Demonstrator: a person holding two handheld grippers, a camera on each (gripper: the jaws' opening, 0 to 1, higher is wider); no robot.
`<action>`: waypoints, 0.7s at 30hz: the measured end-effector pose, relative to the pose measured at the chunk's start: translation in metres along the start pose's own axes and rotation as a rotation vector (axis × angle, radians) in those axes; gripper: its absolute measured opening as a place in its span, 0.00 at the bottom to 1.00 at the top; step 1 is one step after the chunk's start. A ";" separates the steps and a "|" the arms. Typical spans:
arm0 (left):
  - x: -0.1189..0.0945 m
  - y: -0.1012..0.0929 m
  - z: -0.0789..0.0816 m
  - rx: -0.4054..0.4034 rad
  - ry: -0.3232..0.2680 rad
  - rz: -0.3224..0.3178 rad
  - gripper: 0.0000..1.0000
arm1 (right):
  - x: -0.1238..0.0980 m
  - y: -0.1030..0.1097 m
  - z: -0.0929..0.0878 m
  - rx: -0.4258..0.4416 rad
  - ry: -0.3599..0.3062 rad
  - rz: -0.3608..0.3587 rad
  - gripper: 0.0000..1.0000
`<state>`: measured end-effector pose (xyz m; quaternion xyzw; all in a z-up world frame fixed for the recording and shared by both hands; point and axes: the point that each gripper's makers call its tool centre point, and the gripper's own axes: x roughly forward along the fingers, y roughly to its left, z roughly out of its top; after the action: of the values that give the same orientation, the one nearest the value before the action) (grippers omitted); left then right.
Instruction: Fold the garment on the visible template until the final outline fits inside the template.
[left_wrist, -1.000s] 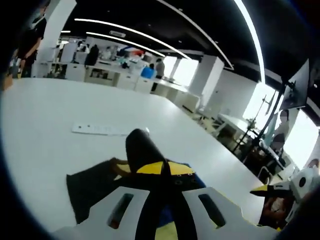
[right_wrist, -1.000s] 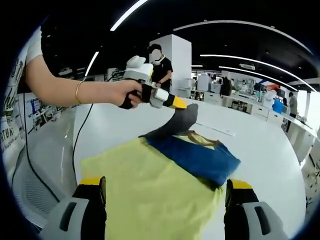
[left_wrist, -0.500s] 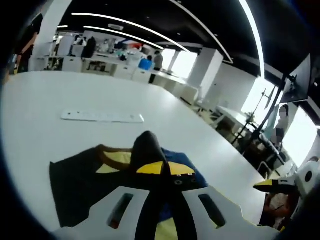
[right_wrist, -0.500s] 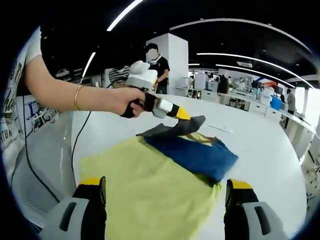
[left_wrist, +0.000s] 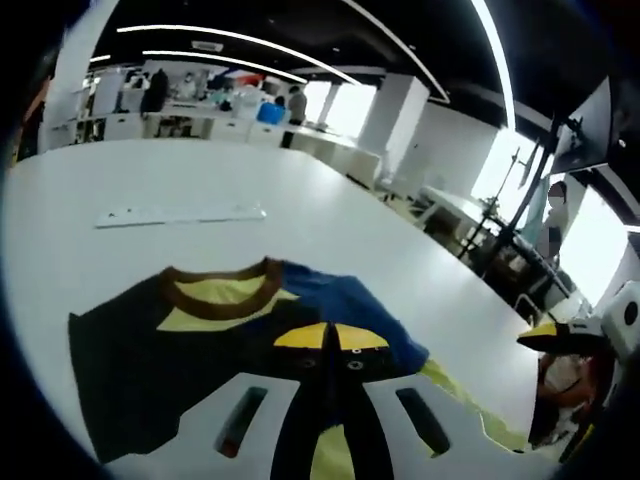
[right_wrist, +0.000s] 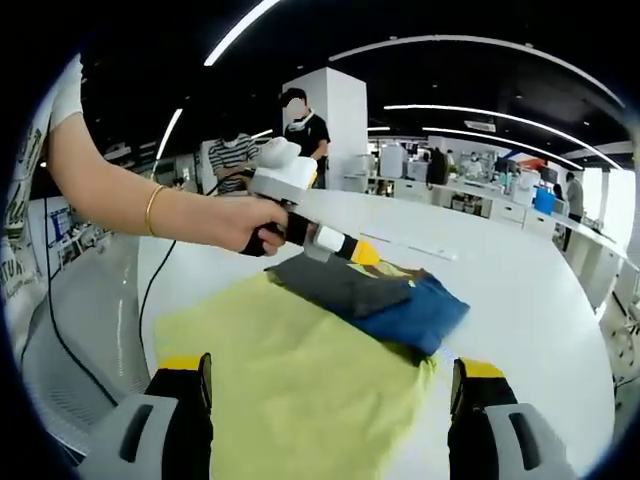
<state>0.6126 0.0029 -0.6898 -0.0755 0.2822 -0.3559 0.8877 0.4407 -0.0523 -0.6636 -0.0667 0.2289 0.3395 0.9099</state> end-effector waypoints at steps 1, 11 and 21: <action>0.002 -0.001 -0.005 0.010 0.016 0.000 0.00 | 0.000 0.000 0.000 0.000 0.000 0.000 0.99; -0.001 0.014 -0.003 0.134 0.003 0.061 0.18 | -0.001 -0.002 0.001 0.003 -0.003 -0.006 0.99; 0.002 0.029 -0.010 0.194 0.033 0.103 0.40 | -0.001 -0.002 0.000 0.011 -0.006 -0.007 0.99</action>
<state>0.6256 0.0236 -0.7083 0.0314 0.2643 -0.3368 0.9032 0.4406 -0.0544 -0.6632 -0.0614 0.2276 0.3351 0.9122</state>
